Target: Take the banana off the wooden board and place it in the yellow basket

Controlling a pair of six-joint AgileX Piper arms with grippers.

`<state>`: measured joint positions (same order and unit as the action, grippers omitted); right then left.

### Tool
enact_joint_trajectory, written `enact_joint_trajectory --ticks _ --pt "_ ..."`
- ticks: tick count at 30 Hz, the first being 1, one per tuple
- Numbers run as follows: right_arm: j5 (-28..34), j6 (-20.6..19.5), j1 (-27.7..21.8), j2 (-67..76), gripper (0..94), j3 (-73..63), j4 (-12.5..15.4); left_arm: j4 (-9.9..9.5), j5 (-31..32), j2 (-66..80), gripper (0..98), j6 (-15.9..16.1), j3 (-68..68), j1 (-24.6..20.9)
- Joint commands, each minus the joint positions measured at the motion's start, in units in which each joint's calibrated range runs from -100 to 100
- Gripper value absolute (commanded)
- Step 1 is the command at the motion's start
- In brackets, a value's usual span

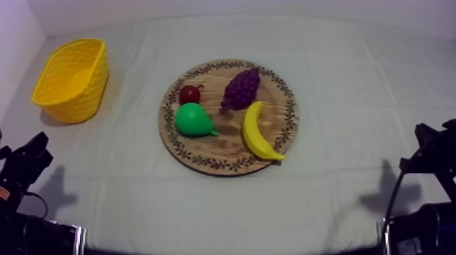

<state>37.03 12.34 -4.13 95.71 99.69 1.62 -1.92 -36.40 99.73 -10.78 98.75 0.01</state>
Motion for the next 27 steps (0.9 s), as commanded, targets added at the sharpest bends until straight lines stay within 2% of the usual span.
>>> enact_joint_trajectory --ticks 1,15,20,27 --pt "0.0 0.0 0.0 0.0 0.6 0.0 0.0 -0.11 3.5 0.0 0.1 0.7 1.0 -0.1" --pt "0.0 0.0 0.0 0.0 0.6 0.0 0.0 -0.11 3.5 0.0 0.1 0.6 1.0 0.2" --pt "0.0 0.0 0.0 0.0 0.6 0.0 0.0 0.01 3.9 0.0 0.1 1.5 1.0 -0.1" --pt "0.0 0.0 0.0 0.0 0.6 0.0 0.0 -0.17 3.5 -4.8 0.1 0.6 -6.0 3.6"
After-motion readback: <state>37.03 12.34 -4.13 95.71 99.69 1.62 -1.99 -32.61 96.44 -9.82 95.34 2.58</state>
